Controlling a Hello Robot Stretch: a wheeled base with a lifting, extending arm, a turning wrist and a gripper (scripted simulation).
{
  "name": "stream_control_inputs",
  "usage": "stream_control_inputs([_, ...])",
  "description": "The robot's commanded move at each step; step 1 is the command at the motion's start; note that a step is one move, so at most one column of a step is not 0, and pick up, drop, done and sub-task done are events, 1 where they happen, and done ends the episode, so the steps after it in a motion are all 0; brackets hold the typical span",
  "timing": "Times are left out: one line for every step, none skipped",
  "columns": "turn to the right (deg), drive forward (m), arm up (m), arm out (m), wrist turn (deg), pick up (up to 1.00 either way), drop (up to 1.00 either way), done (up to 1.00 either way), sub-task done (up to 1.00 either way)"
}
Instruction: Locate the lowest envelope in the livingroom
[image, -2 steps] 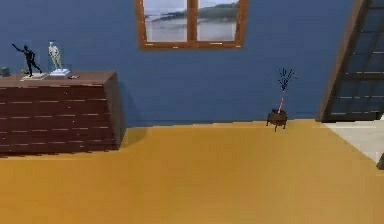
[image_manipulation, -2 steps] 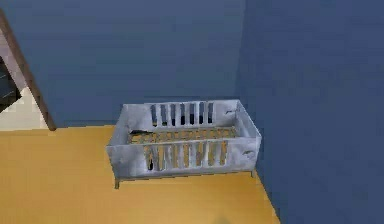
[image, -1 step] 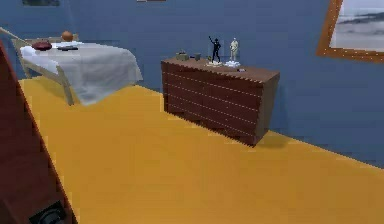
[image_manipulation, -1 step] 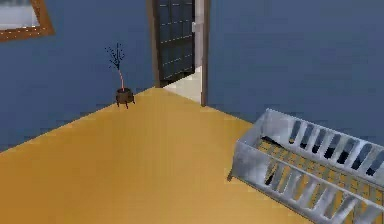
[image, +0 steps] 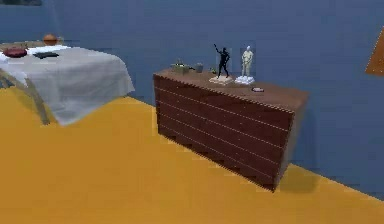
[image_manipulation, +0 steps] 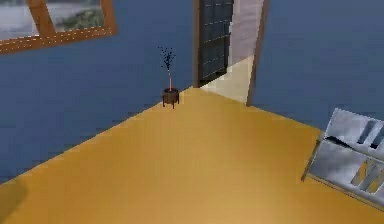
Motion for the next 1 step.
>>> stream_control_inputs([-45.0,0.0,0.0,0.0,0.0,0.0,0.0,0.0,0.0])
